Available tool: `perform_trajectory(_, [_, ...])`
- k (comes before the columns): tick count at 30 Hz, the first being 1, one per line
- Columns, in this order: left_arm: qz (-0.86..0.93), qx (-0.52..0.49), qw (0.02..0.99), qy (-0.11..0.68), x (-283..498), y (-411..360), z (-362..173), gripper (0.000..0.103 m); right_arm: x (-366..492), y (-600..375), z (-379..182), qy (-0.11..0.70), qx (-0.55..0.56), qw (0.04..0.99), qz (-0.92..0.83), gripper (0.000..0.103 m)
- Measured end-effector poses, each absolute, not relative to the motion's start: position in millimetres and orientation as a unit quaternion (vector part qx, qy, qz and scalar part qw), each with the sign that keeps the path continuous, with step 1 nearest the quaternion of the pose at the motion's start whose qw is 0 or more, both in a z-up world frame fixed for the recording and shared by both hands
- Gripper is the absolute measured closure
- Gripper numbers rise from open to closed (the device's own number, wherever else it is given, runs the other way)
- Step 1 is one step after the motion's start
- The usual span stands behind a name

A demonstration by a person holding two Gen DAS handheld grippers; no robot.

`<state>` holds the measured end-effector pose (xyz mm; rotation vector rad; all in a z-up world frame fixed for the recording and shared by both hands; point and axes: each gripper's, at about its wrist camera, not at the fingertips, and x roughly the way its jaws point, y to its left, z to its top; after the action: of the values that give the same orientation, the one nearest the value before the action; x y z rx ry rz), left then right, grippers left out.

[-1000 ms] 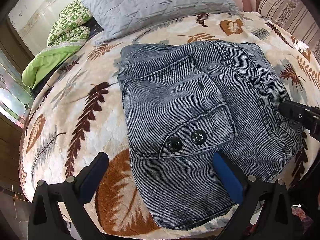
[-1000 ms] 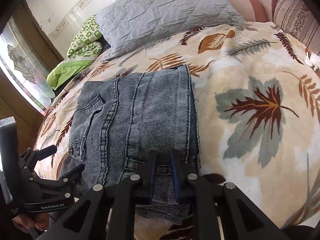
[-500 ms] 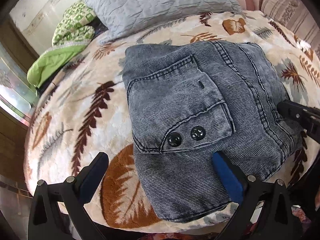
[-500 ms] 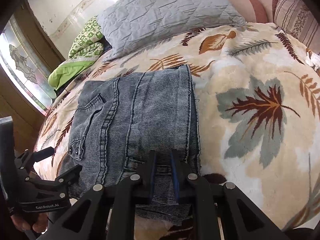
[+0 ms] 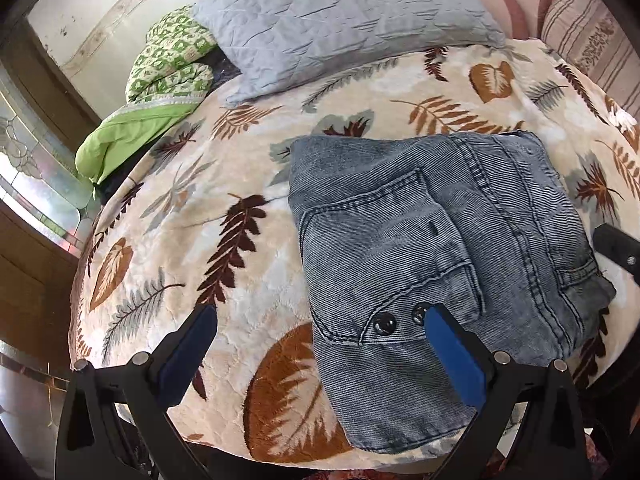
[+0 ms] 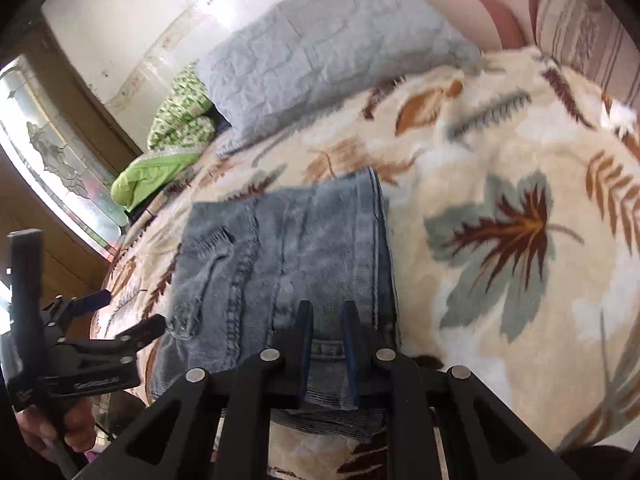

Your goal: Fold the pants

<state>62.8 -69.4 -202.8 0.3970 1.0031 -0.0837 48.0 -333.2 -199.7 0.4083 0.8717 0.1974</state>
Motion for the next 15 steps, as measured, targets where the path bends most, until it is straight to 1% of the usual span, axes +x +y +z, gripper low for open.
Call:
perform_trajectory(3, [-0.047,0.202,0.841,0.500,65,-75,-221,0.000,46,-330,-193,0.404,0.188,0.890,0.097,0.086])
perform_trajectory(6, [-0.042,0.212,0.834,0.507,63,-79,-240,0.000,53,-327,-196,0.419,0.185,0.884,0.095,0.086])
perform_trajectory(11, [-0.039,0.181,0.842,0.507,62,-74,-244,0.000,65,-332,-223,0.485,0.181,0.853,0.071,0.086])
perform_trajectory(15, [-0.055,0.180,0.845,0.501,62,-70,-246,0.000,68,-328,-224,0.482,0.167,0.857,0.074,0.086])
